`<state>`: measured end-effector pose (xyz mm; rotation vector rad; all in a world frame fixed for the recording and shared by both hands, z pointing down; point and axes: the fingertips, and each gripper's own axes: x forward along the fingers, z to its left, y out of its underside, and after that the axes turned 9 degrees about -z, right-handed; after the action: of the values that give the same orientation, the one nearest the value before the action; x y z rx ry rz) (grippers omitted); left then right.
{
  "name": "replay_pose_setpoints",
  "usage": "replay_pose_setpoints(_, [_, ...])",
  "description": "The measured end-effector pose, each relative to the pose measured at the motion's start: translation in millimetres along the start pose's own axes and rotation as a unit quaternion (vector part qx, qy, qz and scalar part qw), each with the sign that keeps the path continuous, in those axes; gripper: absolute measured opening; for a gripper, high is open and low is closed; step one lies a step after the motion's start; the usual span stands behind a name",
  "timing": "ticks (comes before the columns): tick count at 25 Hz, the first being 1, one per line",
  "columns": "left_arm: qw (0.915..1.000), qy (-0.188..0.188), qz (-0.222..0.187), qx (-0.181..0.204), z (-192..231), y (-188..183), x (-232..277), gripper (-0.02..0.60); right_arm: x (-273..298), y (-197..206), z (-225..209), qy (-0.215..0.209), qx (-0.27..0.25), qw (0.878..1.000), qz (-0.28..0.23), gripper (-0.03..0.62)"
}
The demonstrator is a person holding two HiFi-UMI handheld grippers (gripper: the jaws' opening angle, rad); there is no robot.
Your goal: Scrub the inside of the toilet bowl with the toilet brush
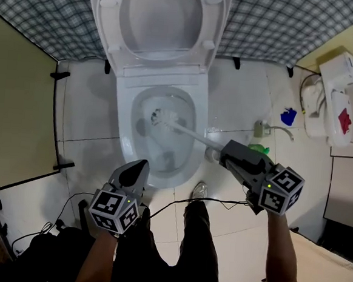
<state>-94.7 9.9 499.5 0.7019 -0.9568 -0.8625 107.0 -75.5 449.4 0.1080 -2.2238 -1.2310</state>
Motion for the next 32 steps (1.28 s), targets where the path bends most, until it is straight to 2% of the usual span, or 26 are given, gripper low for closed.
replay_pose_setpoints(6, [0.9990,0.038,0.012,0.021,-46,4,33,0.009,-78,-7,-28,0.032,0.048,0.994,-0.093,0.172])
replay_pose_setpoints(12, [0.9957,0.083,0.031,0.026,-103,27,65,0.009,-157,27,-80,0.125,0.064,0.985,-0.102,0.170])
replay_pose_setpoints(15, [0.9940,0.095,0.048,0.027,-122,44,75,0.009,-175,62,-106,0.172,0.065,0.980,-0.070,0.172])
replay_pose_setpoints(17, [0.9929,0.100,0.058,0.028,-132,55,79,0.009,-173,91,-121,0.190,0.061,0.979,-0.039,0.172])
replay_pose_setpoints(22, [0.9908,0.109,0.076,0.029,-150,81,87,0.009,-149,178,-155,0.218,0.021,0.972,0.083,0.170])
replay_pose_setpoints(27, [0.9903,0.104,0.089,0.021,-153,106,90,0.009,-112,242,-183,0.227,-0.006,0.960,0.164,0.170])
replay_pose_setpoints(32, [0.9908,0.093,0.097,0.011,-150,127,89,0.009,-79,275,-198,0.219,-0.061,0.946,0.231,0.172])
